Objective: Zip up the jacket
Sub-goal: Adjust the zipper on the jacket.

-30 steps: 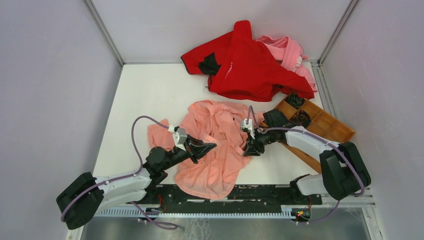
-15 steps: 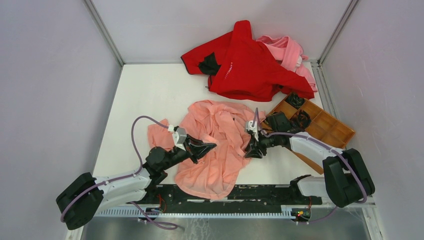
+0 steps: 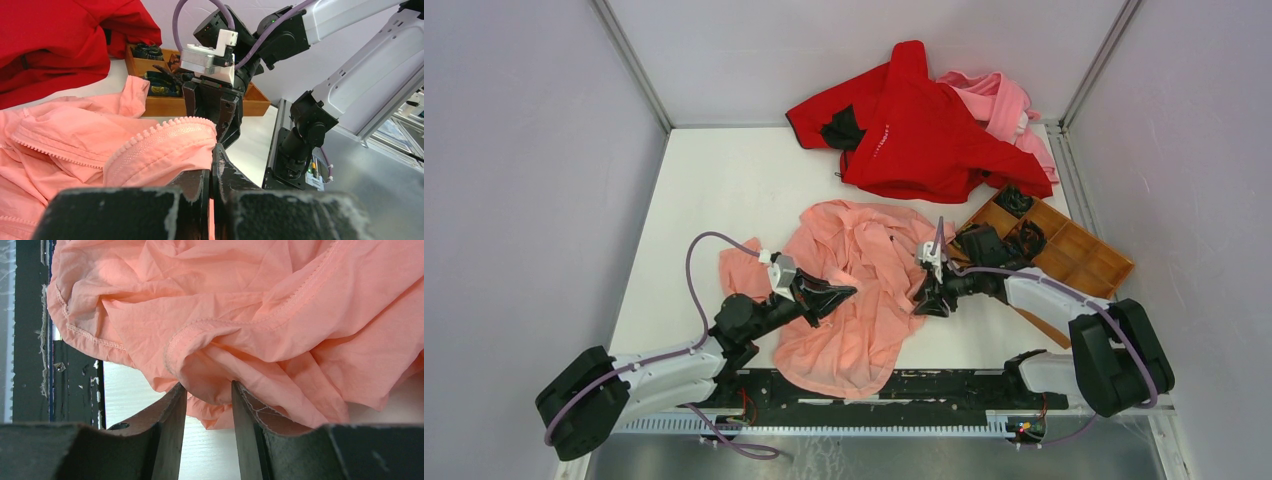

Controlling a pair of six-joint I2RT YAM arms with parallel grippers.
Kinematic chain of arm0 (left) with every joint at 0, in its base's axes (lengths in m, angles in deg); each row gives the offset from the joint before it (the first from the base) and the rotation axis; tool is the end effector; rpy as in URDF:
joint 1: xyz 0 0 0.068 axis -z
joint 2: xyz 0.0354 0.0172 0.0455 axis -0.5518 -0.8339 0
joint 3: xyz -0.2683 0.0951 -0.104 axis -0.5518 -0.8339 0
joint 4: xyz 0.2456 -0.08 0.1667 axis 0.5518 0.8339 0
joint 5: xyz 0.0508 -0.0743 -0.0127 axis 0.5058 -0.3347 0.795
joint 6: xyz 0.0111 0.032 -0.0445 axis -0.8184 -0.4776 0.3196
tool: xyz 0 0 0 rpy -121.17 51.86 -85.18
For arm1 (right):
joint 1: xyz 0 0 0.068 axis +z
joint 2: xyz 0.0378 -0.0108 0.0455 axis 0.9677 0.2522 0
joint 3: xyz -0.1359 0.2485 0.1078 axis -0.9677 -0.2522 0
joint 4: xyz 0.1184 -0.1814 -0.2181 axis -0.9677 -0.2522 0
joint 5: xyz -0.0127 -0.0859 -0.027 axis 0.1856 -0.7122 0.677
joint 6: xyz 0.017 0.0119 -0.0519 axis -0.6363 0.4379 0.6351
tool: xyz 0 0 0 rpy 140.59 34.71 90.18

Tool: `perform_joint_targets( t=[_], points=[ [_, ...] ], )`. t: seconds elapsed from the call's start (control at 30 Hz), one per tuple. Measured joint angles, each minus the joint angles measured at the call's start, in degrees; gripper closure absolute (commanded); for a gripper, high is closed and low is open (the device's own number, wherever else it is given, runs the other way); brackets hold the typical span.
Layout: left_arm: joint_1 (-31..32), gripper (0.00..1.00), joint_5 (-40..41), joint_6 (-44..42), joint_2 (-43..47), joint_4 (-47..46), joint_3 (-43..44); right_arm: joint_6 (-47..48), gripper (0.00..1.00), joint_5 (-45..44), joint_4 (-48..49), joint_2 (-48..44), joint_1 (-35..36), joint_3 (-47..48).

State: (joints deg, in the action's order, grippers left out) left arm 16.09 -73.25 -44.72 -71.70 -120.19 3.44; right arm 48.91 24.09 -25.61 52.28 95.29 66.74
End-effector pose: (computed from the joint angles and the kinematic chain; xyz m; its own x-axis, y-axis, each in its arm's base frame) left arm 0.1151 -0.1506 0.2016 -0.1871 -0.3414 -0.9211 0.8935 0.3305 -0.3040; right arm 0.2159 0.1114 0.1547 -0.3115 -0.4691 -0.8264 -0.9502 0.1616 0.2664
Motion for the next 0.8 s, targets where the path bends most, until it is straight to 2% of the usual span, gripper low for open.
perform_joint_targets(
  t=[0.17, 0.23, 0.33, 0.47, 0.63, 0.8],
  points=[
    [0.0, 0.98, 0.02, 0.07, 0.2, -0.02, 0.0, -0.57, 0.55, -0.04, 1.64, -0.63, -0.15, -1.64],
    [0.0, 0.98, 0.02, 0.15, 0.2, 0.0, 0.0, -0.98, 0.58, -0.04, 2.58, -0.83, -0.15, -2.21],
    [0.0, 0.98, 0.02, 0.17, 0.13, -0.02, 0.0, -1.97, 0.79, 0.02, 4.37, -1.14, -0.15, -2.78],
    [0.0, 0.98, -0.02, 0.17, -0.96, -0.17, 0.0, -3.19, 0.93, 1.14, 5.62, -1.49, -0.15, -2.67],
    [0.0, 0.98, -0.02, 0.42, -6.12, -0.85, 0.07, -2.29, 0.98, 1.79, 2.45, -0.9, -0.15, 1.11],
    [0.0, 0.98, 0.0, 1.68, -15.39, -1.75, 2.16, 1.84, 0.98, 1.84, -6.82, 5.03, -0.15, 11.93]
  ],
)
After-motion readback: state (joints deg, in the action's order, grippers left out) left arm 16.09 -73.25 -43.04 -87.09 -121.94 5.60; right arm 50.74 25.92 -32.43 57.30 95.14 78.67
